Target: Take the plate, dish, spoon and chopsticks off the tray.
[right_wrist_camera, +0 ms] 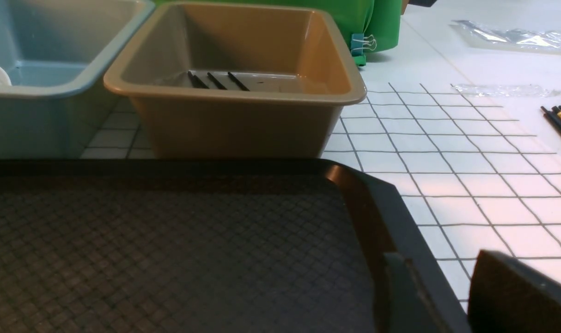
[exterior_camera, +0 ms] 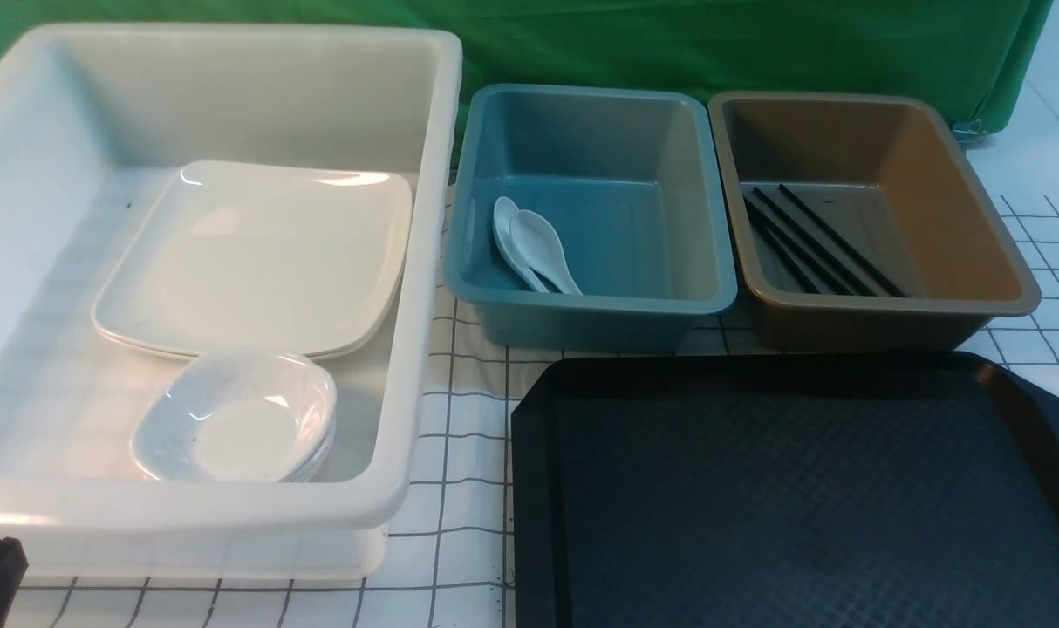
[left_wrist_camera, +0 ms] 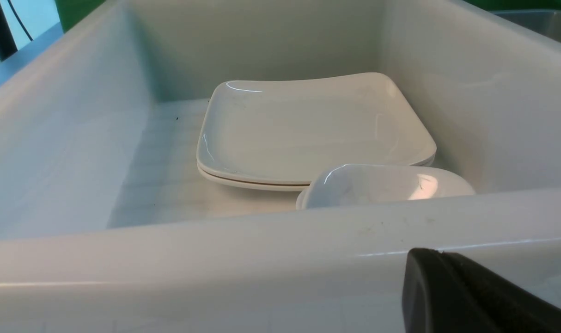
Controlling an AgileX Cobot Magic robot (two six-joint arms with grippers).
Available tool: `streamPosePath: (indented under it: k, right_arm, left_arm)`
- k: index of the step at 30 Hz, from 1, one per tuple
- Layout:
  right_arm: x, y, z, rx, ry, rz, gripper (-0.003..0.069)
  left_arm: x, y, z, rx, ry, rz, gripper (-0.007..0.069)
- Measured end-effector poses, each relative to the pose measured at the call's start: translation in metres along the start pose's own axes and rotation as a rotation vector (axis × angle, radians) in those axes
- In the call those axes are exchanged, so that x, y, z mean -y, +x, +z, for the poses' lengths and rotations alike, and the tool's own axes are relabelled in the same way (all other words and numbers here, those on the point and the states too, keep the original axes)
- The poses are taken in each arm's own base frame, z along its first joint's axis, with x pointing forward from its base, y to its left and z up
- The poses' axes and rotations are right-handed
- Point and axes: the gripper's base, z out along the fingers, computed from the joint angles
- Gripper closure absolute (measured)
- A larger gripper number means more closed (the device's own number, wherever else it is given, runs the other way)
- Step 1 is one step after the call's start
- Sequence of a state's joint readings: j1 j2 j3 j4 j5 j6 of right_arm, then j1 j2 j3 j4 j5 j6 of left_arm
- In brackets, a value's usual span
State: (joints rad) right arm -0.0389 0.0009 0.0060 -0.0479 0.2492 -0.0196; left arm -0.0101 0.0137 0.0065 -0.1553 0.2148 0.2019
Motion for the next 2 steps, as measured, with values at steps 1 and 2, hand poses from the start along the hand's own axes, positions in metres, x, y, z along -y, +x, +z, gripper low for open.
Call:
streamPosePath:
  k: [1,2]
  right_arm:
    - [0.0,0.0,0.0,0.0,0.0,0.0,0.0419]
    - [0.0,0.0,0.0,0.0,0.0,0.0,0.0419]
  left_arm:
    - [0.0,0.0,0.0,0.0,0.0,0.0,0.062]
    - [0.0,0.0,0.0,0.0,0.0,0.0,0.062]
